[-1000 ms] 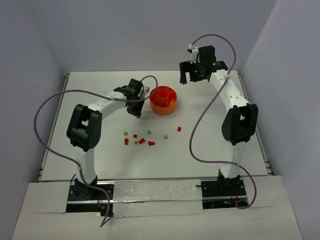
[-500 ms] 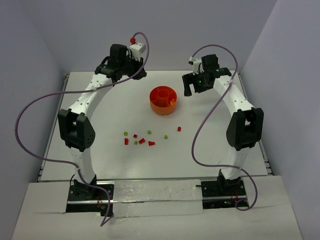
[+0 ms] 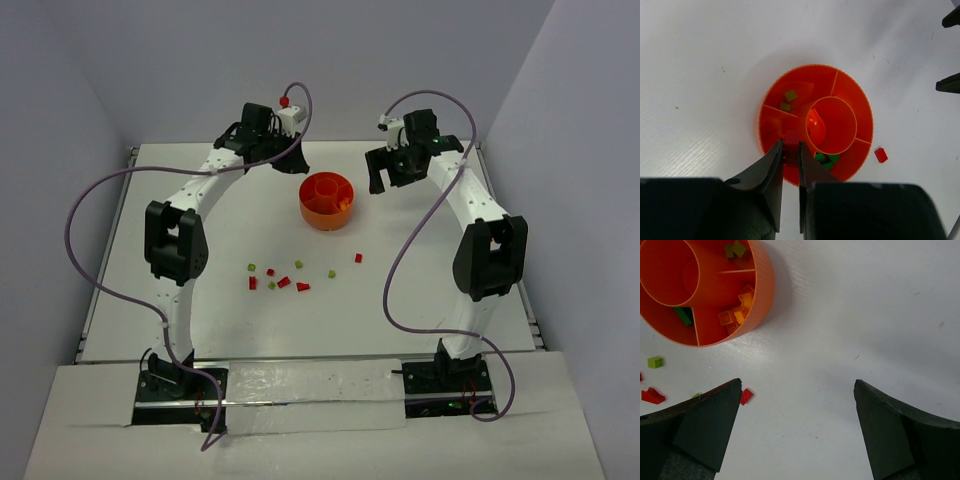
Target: Sort the legos into containers by color
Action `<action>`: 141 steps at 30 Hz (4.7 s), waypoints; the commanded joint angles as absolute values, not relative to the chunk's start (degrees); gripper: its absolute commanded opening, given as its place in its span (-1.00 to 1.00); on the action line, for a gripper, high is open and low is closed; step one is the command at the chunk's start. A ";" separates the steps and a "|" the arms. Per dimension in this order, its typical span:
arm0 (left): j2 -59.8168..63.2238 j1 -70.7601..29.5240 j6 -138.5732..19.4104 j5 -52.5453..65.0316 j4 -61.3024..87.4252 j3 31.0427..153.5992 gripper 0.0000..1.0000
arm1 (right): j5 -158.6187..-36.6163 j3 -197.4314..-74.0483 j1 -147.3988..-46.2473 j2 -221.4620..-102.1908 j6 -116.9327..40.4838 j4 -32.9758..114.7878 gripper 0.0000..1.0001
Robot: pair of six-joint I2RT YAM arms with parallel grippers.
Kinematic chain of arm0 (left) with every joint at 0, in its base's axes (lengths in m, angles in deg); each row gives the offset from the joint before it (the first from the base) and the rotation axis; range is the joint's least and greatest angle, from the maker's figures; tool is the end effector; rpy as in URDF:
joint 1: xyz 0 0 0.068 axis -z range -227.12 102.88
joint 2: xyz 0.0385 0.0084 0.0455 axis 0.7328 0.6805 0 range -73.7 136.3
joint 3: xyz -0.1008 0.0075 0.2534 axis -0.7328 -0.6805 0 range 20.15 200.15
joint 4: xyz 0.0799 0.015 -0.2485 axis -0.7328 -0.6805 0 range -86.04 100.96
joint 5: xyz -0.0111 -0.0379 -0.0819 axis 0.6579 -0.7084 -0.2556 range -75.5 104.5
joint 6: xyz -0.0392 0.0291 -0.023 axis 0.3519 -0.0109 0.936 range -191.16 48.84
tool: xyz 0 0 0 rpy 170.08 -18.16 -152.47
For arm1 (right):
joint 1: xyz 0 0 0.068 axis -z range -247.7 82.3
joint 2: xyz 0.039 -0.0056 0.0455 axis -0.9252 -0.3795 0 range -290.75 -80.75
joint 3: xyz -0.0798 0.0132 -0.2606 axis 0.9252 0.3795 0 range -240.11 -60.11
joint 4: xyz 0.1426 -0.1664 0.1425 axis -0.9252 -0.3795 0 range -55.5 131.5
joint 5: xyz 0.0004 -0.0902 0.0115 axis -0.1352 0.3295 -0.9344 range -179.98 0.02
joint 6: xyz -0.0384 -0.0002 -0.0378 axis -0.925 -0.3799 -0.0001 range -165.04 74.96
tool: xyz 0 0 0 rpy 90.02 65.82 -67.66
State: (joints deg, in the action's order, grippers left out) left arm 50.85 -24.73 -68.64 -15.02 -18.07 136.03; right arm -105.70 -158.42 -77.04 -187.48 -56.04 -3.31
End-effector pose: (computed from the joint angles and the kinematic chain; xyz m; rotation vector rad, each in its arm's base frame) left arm 0.4594 -0.2083 0.2890 0.6690 2.1472 -0.8101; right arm 0.4050 0.0765 0.3031 -0.5494 2.4188 0.3301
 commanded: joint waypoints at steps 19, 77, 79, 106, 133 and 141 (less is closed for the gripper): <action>52.11 -23.04 -70.27 -16.39 -22.56 137.97 -0.55 | -106.27 -160.18 -76.71 -188.01 -56.03 -3.98 1.00; 10.45 -38.77 -77.03 -16.53 -17.93 93.08 0.11 | -103.72 -135.90 -107.77 -190.30 -74.87 2.98 0.32; 9.89 -38.77 -78.07 -17.00 -18.44 92.33 0.10 | -102.83 -134.81 -107.77 -190.18 -74.50 3.89 0.25; 9.26 -38.86 -83.91 -9.31 -29.29 83.43 0.08 | -106.50 -148.72 -95.43 -176.26 -63.62 6.97 -1.00; 17.78 -33.99 -82.50 -5.91 -39.21 88.05 0.17 | -108.36 -180.79 -86.07 -205.10 -49.87 5.89 -1.00; 20.66 -33.67 -81.94 -4.92 -39.17 90.78 0.17 | -111.24 -182.13 -86.15 -207.77 -49.49 3.04 -1.00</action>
State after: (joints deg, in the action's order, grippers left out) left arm 19.67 -34.07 -82.47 -5.51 -38.55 87.65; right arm -109.32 -179.85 -85.94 -206.43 -50.33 4.80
